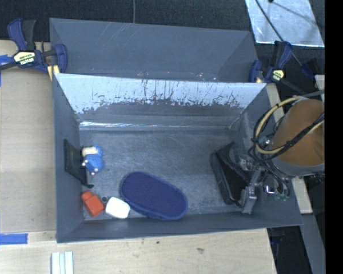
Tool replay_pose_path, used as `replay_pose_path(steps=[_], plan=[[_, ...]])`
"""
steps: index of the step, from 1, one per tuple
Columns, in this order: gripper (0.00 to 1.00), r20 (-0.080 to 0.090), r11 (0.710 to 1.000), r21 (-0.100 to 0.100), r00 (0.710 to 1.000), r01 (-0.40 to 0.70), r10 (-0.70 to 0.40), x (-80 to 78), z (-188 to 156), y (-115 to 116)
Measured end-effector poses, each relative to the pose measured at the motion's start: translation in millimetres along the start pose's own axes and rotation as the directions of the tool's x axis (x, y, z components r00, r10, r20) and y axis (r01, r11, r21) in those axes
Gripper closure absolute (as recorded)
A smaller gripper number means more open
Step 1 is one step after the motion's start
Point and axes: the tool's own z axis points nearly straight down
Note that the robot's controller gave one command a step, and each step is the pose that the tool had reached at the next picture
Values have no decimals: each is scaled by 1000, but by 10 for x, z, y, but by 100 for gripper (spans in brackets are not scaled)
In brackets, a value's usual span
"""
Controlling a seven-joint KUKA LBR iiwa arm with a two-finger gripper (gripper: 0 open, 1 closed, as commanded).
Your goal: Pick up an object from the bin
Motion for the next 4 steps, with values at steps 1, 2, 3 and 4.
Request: replay_pose_path(steps=[1, 2, 3, 4], plan=[[100, 4, 1000, 1, 1000, 0, 0, -10, -12, -6], [100, 29, 999, 3, 999, 38, -38, 119, -35, 1065], [100, 23, 1000, -5, 1000, -4, 4, -276, -1240, 1193], [0, 13, 1000, -4, 1000, -3, 3, -250, -1189, 1189]])
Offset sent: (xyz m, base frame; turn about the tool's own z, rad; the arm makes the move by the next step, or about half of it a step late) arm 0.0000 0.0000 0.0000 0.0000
